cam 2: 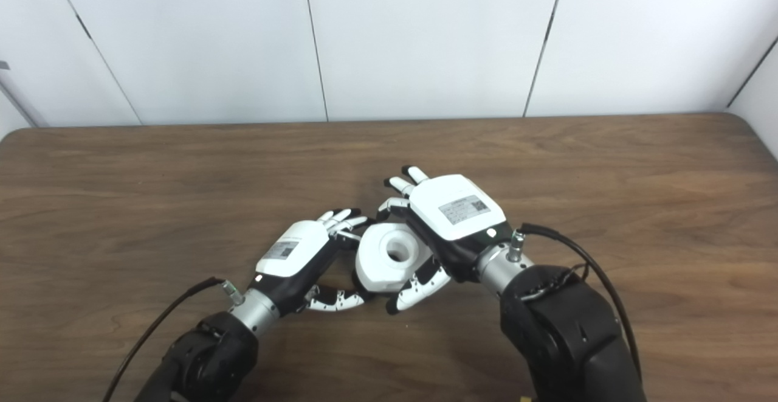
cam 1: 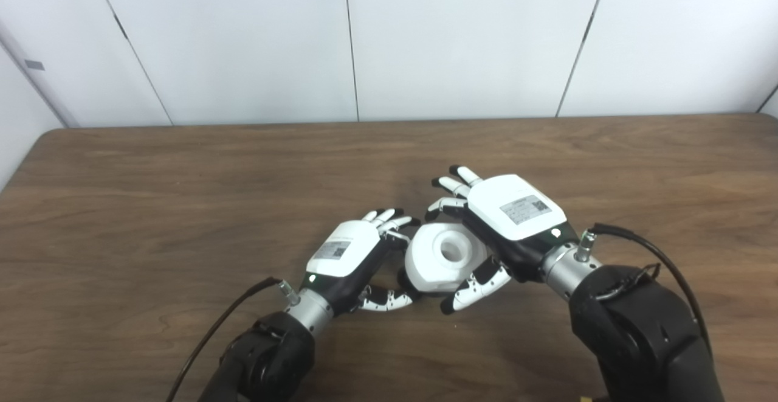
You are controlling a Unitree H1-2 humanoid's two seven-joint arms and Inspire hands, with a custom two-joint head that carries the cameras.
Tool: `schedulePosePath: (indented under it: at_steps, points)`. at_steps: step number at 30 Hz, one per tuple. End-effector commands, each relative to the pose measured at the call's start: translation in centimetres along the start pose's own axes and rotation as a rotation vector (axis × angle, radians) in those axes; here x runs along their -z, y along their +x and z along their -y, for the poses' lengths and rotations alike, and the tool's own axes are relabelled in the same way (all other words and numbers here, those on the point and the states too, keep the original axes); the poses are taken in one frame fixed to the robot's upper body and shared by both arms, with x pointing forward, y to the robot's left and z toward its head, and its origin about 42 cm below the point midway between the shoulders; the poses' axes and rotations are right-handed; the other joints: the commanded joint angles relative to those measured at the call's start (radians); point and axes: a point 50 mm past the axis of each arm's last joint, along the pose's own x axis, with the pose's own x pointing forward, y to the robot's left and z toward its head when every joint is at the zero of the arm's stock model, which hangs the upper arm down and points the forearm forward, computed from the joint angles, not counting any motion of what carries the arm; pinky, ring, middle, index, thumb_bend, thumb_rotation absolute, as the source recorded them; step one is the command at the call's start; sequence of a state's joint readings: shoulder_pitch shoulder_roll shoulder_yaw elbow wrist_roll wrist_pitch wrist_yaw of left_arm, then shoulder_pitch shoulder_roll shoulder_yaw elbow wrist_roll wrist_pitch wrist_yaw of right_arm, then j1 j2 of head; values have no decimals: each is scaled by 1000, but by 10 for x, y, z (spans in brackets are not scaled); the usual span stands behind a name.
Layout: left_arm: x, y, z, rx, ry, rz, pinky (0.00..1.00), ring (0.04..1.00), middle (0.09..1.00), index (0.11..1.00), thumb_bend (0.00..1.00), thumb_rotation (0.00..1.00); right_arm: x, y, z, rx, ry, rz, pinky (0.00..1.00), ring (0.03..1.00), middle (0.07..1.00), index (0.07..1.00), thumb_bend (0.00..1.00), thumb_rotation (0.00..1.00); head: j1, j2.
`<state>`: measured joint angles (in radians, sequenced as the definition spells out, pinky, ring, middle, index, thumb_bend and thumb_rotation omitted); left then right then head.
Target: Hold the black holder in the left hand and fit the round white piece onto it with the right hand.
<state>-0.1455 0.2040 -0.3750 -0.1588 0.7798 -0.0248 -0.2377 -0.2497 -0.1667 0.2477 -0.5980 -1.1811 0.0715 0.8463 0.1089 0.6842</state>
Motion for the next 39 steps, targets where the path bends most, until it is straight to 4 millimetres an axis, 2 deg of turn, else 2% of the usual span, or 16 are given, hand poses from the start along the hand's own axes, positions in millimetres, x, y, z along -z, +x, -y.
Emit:
schedulePosePath:
  at_steps: [1,5,11,27,28,29,30,32,39]
  points:
    - [-7,8,-12,-43,25,34,1000,974,903,481,515,51,-4,-3,16,72,-9,22,746,1000,949,756,933,470,1,0]
    - [-7,8,-12,-50,27,25,1000,971,900,481,516,51,-4,-3,16,71,-6,21,779,1000,952,756,926,458,2,1]
    - [-6,8,-12,-62,25,3,1000,968,897,481,517,52,-4,-3,16,74,-9,27,736,1000,946,746,928,464,2,0]
    - [-8,10,-14,-23,49,-76,1000,980,931,493,519,71,-3,-4,15,78,-1,29,726,1000,945,736,928,461,4,-1]
    - [-8,10,-14,-21,54,-81,1000,976,932,548,795,138,-3,-4,15,79,-1,29,724,1000,944,735,929,459,4,-1]
    - [-8,10,-14,-17,59,-87,1000,975,932,569,892,165,-3,-4,15,78,2,31,723,1000,943,734,929,459,4,-1]
    - [-8,11,-14,-13,67,-93,1000,975,935,587,946,190,-3,-4,15,77,4,31,729,1000,945,734,926,456,4,-1]
    - [-8,11,-14,-8,78,-102,1000,971,940,620,990,237,-3,-4,15,76,5,32,751,1000,948,736,920,452,4,0]
    - [-10,12,-14,22,112,-133,1000,975,963,709,1000,341,-2,-4,15,76,-5,32,735,1000,946,731,917,460,3,-2]
